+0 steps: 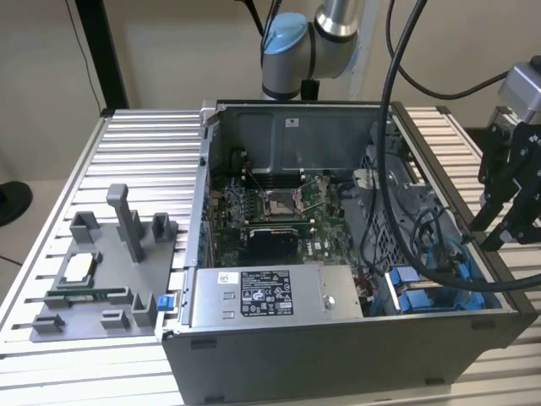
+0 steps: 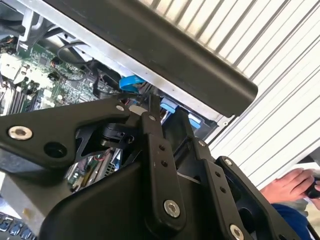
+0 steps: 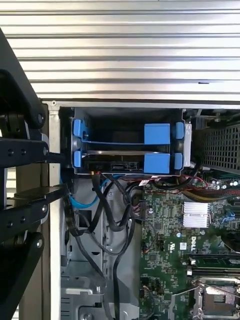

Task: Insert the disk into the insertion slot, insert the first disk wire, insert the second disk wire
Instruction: 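Insert the first disk wire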

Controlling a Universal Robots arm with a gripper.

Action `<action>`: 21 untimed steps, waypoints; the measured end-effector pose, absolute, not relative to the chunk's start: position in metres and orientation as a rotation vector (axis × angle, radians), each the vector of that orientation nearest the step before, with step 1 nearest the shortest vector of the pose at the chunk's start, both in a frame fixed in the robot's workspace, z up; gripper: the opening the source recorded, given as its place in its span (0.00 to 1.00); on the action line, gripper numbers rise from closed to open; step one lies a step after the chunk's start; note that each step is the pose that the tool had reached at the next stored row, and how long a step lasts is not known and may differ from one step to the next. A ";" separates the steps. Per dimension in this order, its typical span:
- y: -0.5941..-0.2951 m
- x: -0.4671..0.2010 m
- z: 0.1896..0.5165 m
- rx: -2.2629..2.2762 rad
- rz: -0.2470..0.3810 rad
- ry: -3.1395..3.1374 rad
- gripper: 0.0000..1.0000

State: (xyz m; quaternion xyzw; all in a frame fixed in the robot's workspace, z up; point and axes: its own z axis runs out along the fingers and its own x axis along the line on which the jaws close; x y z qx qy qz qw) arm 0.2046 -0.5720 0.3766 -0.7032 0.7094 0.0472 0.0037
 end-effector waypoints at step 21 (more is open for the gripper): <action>-0.572 0.205 0.375 -2.205 0.215 2.214 1.00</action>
